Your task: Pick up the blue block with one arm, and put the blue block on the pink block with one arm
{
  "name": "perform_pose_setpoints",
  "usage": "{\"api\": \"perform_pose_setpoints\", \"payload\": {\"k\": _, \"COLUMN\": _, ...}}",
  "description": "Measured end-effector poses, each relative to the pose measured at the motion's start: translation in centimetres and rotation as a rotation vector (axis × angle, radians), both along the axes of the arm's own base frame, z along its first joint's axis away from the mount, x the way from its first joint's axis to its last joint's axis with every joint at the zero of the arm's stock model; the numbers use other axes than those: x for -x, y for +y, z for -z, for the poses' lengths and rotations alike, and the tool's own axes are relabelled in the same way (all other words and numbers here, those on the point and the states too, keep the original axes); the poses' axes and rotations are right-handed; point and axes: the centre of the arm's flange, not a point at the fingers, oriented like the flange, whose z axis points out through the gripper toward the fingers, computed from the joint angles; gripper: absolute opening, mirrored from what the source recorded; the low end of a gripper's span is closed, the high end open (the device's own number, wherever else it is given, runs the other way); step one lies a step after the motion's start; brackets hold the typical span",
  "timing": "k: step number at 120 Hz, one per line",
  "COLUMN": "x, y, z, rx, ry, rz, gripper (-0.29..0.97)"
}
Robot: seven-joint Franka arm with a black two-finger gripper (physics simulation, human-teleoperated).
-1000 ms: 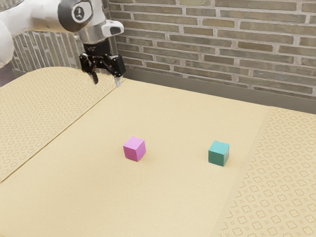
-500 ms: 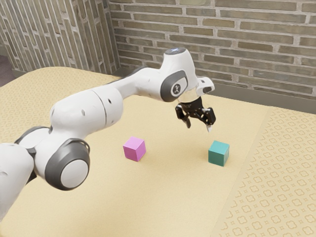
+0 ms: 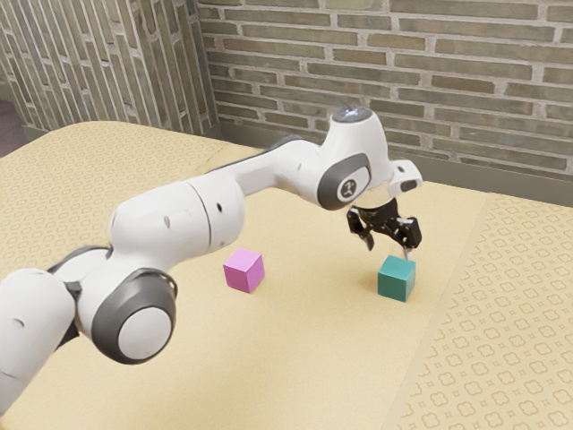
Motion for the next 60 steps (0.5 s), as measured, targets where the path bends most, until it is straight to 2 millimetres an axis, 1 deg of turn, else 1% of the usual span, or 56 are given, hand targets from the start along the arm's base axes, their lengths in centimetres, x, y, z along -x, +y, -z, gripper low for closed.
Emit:
{"api": "perform_pose_setpoints", "payload": {"k": 28, "x": 0.7, "y": -1.5, "z": 2.5, "rx": -0.024, "ry": 0.011, "rz": -0.006, "gripper": 0.62}}
{"api": "perform_pose_setpoints", "payload": {"k": 36, "x": 0.9, "y": -1.9, "z": 2.8, "rx": -0.044, "ry": 0.007, "rz": -0.005, "gripper": 0.62}}
{"api": "perform_pose_setpoints", "payload": {"k": 45, "x": 1.0, "y": -2.1, "z": 3.0, "rx": -0.057, "ry": 0.002, "rz": -0.008, "gripper": 0.62}}
{"api": "perform_pose_setpoints", "payload": {"k": 60, "x": 1.0, "y": -2.0, "z": 4.2, "rx": -0.076, "ry": 0.006, "rz": -0.019, "gripper": 0.62}}
